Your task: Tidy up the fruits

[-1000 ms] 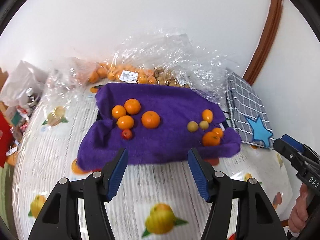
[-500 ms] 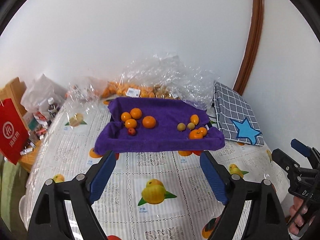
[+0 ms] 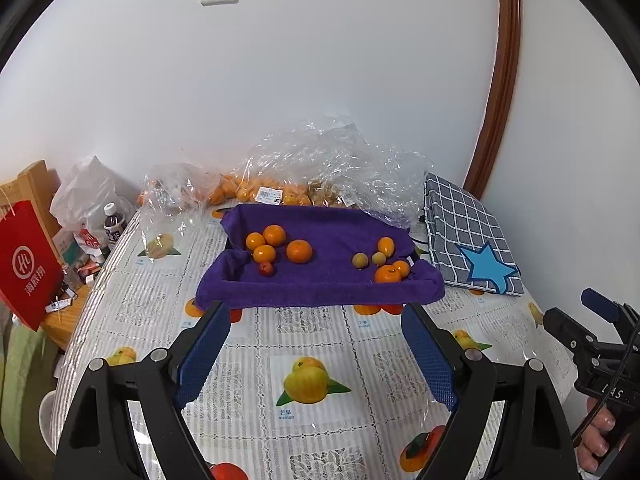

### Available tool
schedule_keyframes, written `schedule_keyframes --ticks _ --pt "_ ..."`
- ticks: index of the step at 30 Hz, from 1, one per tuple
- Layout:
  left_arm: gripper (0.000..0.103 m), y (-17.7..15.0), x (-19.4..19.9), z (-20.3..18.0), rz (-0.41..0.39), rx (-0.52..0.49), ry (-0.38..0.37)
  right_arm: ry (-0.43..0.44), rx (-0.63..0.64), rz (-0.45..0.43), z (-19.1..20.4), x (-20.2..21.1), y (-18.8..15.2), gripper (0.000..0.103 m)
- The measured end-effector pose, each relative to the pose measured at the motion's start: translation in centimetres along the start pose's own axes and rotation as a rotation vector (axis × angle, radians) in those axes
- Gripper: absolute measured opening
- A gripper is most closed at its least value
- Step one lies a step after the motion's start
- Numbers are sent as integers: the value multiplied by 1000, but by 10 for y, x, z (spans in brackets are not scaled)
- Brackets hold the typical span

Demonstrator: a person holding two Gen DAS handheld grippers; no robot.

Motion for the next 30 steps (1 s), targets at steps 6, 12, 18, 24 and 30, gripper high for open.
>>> schedule_keyframes --ticks 6,12,18,24,30 --pt "87 0 0 -2 -2 -8 3 -2 -11 4 -1 1 -1 100" --pt "87 0 0 -5 -4 -16 2 -8 -24 9 -4 1 -3 100" --pt "87 1 1 -5 -8 -16 3 -10 -27 6 -6 2 -3 100" --pt "87 1 1 -5 -8 -14 2 -9 -27 6 -7 2 -3 100" --pt "87 1 2 -5 -10 -15 1 -12 -26 7 -6 3 -4 100"
Point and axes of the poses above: each gripper's, at about its wrist camera, not at the fingertips, and x roughly against the way its jaws point, z to its left, y to its top, the point moved 1 cm from there along -x, roughly the way its jaws point, and after that the axes turned 8 degrees about -y, right-handed, at the moved point
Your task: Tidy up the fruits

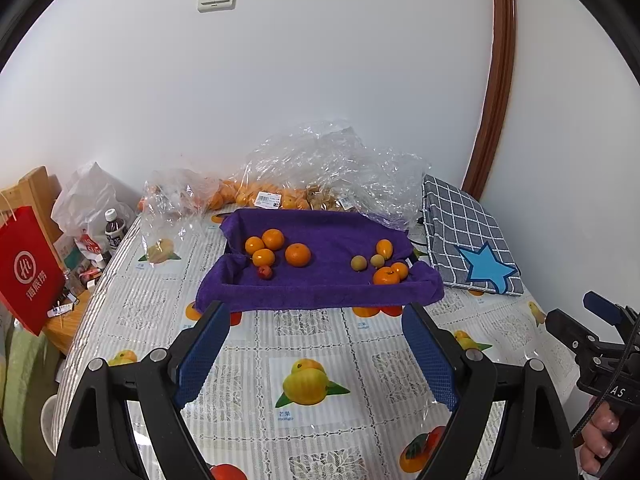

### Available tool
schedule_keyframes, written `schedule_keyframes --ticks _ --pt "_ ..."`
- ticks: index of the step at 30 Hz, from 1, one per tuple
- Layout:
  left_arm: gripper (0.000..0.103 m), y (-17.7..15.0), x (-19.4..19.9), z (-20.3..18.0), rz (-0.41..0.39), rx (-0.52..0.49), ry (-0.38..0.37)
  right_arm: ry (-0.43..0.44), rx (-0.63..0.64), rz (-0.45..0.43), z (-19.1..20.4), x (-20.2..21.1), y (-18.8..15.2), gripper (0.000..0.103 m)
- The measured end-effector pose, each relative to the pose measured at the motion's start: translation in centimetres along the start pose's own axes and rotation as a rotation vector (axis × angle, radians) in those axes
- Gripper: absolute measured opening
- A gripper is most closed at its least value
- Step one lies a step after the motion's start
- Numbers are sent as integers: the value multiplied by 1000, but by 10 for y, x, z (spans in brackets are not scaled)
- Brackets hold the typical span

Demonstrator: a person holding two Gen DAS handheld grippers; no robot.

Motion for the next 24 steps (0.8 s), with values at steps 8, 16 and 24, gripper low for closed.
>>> schedule_keyframes --ticks 8,16,24 --pt "87 1 1 2 -2 1 1 -1 1 -1 0 0 0 100" --pt "87 2 1 3 -3 3 4 -2 3 -3 1 2 -1 100" --pt "88 1 2 2 -6 5 6 0 5 -5 1 2 -1 100"
Point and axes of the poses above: each gripper's, at about its wrist camera, not at the fingertips, and x roughly against the way its jaws point, z to its left, y to its top, the point moved 1 cm from there along -x, roughly the way its jaws point, and after that the axes turned 8 degrees about -y, right-handed, at the moved point
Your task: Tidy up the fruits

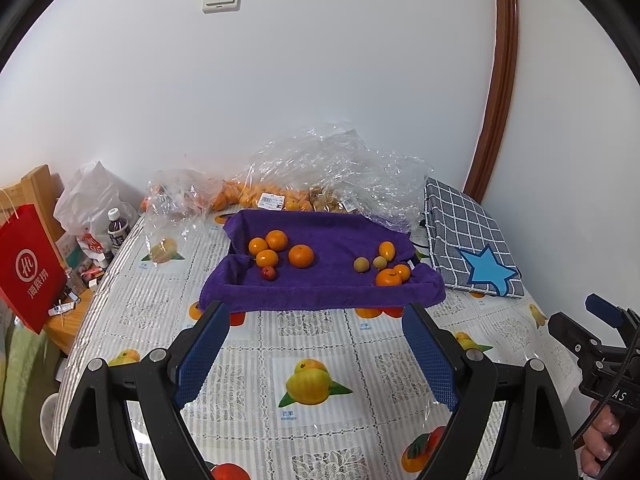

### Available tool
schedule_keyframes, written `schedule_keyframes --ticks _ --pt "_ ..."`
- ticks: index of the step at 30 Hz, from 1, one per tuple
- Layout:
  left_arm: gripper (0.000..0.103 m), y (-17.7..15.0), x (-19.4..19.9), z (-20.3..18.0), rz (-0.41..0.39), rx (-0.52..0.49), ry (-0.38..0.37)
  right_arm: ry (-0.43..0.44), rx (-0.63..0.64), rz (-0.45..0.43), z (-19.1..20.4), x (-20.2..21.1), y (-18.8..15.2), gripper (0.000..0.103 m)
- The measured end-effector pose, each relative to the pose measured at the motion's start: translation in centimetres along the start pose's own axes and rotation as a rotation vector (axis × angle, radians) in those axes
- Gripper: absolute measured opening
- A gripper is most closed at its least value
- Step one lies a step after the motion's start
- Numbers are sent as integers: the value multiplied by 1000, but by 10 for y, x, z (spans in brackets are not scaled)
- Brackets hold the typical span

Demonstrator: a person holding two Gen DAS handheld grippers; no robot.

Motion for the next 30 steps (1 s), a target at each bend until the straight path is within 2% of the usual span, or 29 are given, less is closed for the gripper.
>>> schedule_keyframes --ticks 30 --pt "90 2 3 4 -9 9 20 4 8 0 7 0 -1 100"
Point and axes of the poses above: each gripper's, at about its wrist camera, not at the fingertips, and x roughly against the way its jaws point, z to its left, y to its top, the point moved 1 cm from there along -x, roughly the way its jaws point, and after that the axes turned 8 degrees about -y, right-handed, at the moved point
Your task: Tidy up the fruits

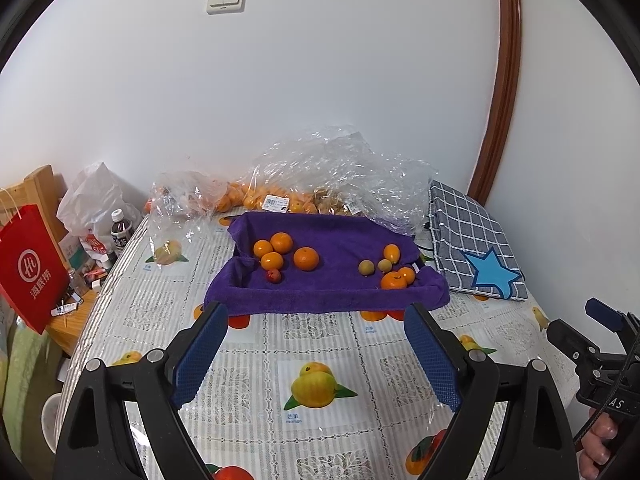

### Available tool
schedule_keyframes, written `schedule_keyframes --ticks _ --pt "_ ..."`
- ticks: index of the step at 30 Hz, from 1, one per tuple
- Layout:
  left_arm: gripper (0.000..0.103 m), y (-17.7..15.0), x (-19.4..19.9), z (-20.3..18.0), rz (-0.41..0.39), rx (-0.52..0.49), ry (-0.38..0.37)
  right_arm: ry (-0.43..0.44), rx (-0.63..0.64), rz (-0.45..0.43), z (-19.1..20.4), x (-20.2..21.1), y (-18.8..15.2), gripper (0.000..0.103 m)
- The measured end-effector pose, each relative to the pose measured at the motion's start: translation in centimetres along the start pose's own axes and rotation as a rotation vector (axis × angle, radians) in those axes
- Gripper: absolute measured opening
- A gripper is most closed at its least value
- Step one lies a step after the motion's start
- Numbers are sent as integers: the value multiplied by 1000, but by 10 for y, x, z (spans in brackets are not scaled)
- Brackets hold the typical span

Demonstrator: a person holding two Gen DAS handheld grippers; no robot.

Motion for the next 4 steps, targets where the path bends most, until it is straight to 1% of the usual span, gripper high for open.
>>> schedule_keyframes --ticks 4 --pt "90 0 -4 4 13 11 4 -1 9 8 2 -5 -1 100"
Point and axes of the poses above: each gripper's, at about its wrist camera, not at the fingertips, and x roughly against the way its jaws point, z to its left, y to its top, the point moved 1 cm from there along -x, roughly the way its jaws point, and after that the axes turned 8 degrees about -y, right-handed, at the moved point
